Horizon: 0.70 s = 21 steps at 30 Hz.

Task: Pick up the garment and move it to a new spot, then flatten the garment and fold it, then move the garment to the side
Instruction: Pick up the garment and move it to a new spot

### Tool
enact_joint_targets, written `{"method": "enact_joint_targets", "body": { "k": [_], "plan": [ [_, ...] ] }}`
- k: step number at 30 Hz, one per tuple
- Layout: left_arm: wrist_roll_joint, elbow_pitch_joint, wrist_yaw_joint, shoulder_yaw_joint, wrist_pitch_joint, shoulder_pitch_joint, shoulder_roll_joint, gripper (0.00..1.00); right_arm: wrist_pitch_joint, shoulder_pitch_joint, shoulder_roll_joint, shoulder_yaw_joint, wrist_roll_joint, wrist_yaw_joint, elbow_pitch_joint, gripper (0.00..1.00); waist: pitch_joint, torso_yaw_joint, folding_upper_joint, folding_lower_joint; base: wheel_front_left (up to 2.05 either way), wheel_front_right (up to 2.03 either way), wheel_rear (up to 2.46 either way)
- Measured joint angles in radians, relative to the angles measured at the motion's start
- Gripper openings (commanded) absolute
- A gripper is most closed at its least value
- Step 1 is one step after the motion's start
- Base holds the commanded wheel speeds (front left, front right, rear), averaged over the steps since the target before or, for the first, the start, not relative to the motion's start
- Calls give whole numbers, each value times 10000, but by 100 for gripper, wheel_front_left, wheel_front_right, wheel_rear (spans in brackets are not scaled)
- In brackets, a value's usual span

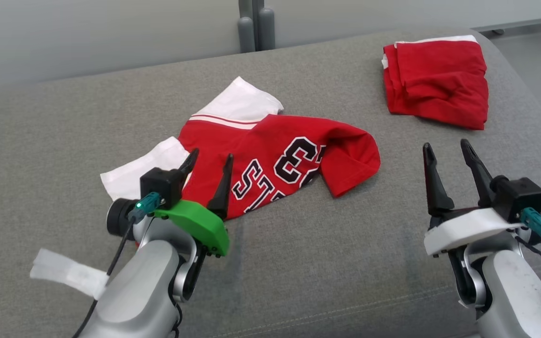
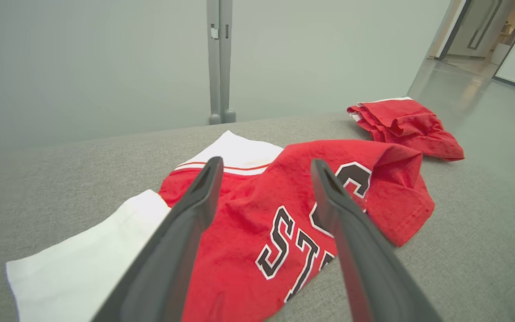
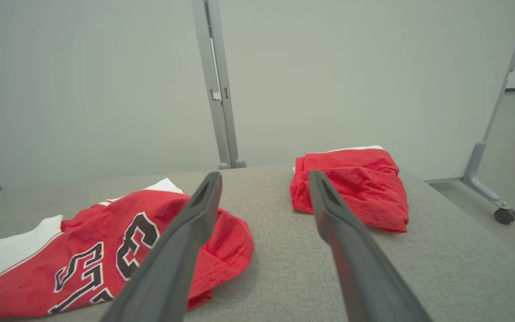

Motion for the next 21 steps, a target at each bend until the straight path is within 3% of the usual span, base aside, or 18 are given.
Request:
{"method": "enact_joint_targets", "body": {
  "k": [14, 21],
  "plan": [
    [1062, -1177, 77, 3195, 0, 2787, 416, 100, -46, 879, 111, -4, 111, -84, 171, 100, -1028, 840, 0, 0, 0, 0, 0],
    [1584, -1760, 77, 3962, 0, 3830, 272, 100, -46, 983, 151, 96, 111, -71, 151, 100, -1222, 956, 0, 0, 0, 0, 0]
  ]
}}
